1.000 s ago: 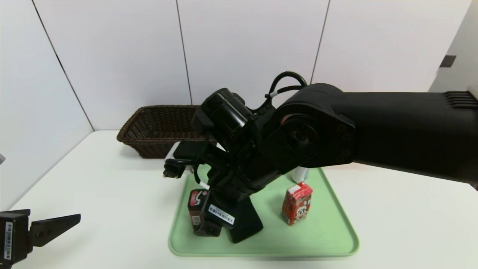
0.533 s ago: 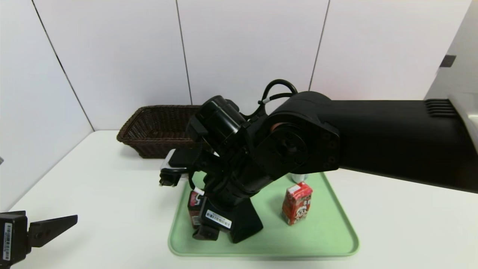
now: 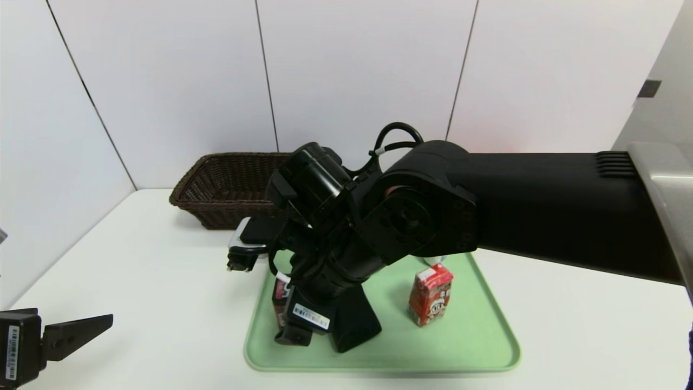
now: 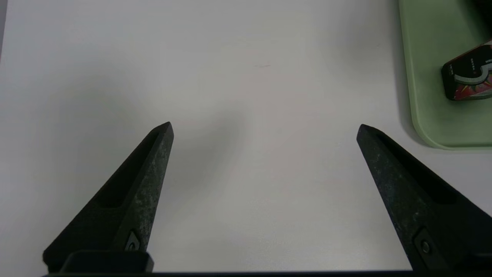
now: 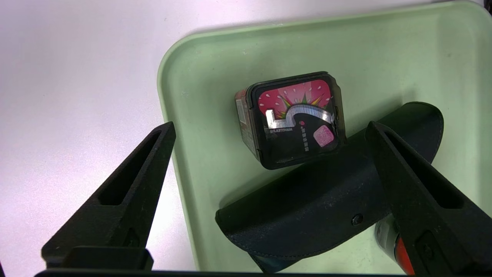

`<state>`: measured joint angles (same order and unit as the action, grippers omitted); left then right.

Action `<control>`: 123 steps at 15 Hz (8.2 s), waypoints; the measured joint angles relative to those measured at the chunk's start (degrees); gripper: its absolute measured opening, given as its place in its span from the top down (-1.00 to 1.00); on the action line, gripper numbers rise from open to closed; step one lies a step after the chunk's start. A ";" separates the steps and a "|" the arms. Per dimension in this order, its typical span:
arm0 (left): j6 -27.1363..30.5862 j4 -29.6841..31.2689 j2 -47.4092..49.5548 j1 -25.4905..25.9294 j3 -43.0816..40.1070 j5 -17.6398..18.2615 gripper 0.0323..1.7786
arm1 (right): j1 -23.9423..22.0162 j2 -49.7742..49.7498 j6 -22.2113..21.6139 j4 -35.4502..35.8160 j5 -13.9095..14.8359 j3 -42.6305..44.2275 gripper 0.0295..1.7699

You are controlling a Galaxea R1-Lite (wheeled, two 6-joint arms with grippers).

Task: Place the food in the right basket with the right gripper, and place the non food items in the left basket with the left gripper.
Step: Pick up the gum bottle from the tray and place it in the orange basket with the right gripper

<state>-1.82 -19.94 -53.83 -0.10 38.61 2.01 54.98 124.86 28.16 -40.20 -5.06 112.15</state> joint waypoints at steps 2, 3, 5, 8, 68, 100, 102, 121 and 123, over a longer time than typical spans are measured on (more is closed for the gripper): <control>0.00 0.00 0.00 0.00 -0.22 0.00 -0.90 | -0.41 -0.30 -0.11 -0.17 -0.23 -0.06 -0.92; 0.00 0.10 0.00 0.00 -0.22 -0.01 -0.90 | -0.60 -0.44 -0.38 -0.17 -0.34 -0.09 -0.92; 0.00 0.10 0.00 0.00 -0.22 -0.04 -0.90 | -0.79 -0.57 -0.79 -0.04 -0.67 -0.33 -0.92; 0.02 0.05 0.00 0.02 -0.22 0.00 -0.90 | -1.82 -0.82 -0.83 0.00 -4.89 -1.01 -0.92; 0.28 0.46 -2.32 0.00 -0.29 0.02 -0.90 | -5.95 -4.00 -11.50 69.08 -13.19 -45.07 -0.92; 0.96 0.55 -0.46 0.00 0.91 0.35 -0.90 | -14.54 -21.10 -20.55 63.60 6.70 -36.33 0.14; 0.94 0.52 -0.27 0.00 0.89 0.35 -0.90 | -18.24 -21.86 -21.31 62.53 7.36 -35.17 0.14; 0.69 0.38 0.94 0.00 0.63 0.35 -0.90 | -45.47 -11.29 -28.38 62.42 7.27 -35.65 0.14; 0.72 0.18 1.08 0.00 0.41 0.33 -0.90 | -45.64 -8.42 -28.62 63.27 7.38 -34.89 0.14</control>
<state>-1.10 -19.76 -52.75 -0.10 39.02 2.34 9.34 116.43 -0.46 23.06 2.32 77.26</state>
